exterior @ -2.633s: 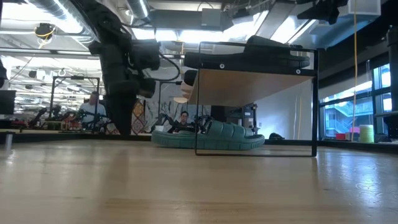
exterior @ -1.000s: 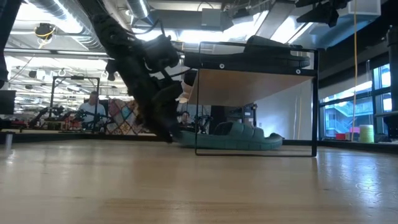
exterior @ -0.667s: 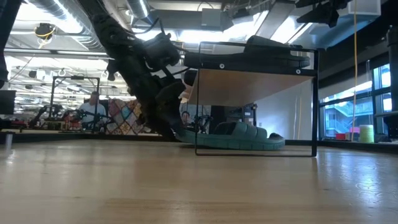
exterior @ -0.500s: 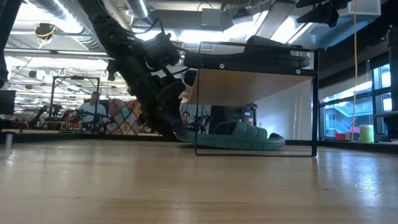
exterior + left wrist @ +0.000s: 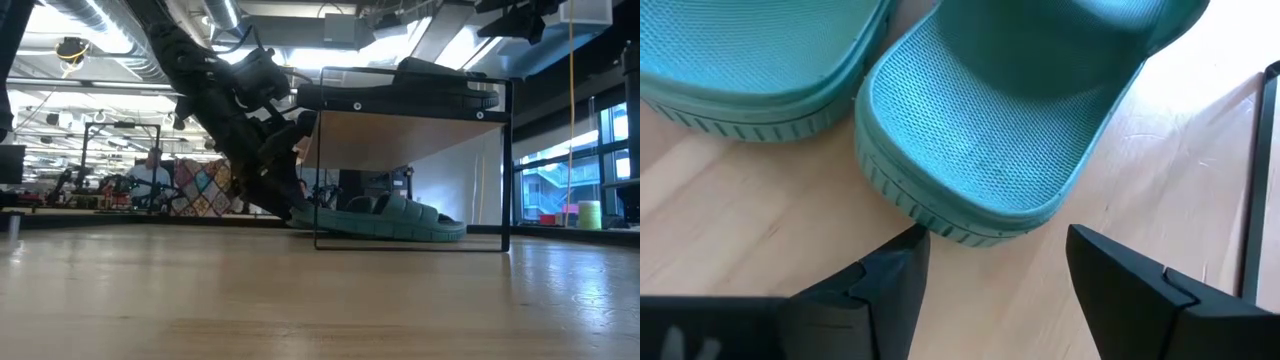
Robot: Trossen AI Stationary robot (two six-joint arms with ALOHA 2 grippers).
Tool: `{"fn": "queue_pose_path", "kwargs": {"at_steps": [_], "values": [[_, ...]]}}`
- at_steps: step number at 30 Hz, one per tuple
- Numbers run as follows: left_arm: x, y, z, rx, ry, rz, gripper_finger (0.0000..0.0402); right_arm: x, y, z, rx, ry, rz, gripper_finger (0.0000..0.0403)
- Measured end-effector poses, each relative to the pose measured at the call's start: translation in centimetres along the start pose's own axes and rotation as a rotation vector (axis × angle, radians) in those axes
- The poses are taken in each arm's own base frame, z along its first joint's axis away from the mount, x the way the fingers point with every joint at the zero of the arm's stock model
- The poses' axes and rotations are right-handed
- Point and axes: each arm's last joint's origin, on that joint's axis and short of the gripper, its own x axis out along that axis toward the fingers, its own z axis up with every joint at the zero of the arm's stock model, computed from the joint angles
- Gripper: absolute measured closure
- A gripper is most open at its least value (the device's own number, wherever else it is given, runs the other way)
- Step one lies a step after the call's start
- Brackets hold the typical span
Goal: Pick and place slides into the shelf
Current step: Put the green slide under the shelf
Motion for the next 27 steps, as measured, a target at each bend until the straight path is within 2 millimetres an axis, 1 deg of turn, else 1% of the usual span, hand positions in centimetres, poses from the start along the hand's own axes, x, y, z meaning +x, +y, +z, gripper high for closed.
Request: {"fn": "queue_pose_path", "kwargs": {"at_steps": [14,27], "values": [[0.00,0.09,-0.14,0.000,0.012,0.016,0.0175,0.02,-0.01,-0.10,0.001,0.010,-0.001,0.0122],[0.01,-0.79,-0.65,0.026,0.016,0.029,0.0175,0.02,-0.01,-0.11,-0.001,0.011,-0.001,0.0122]]}}
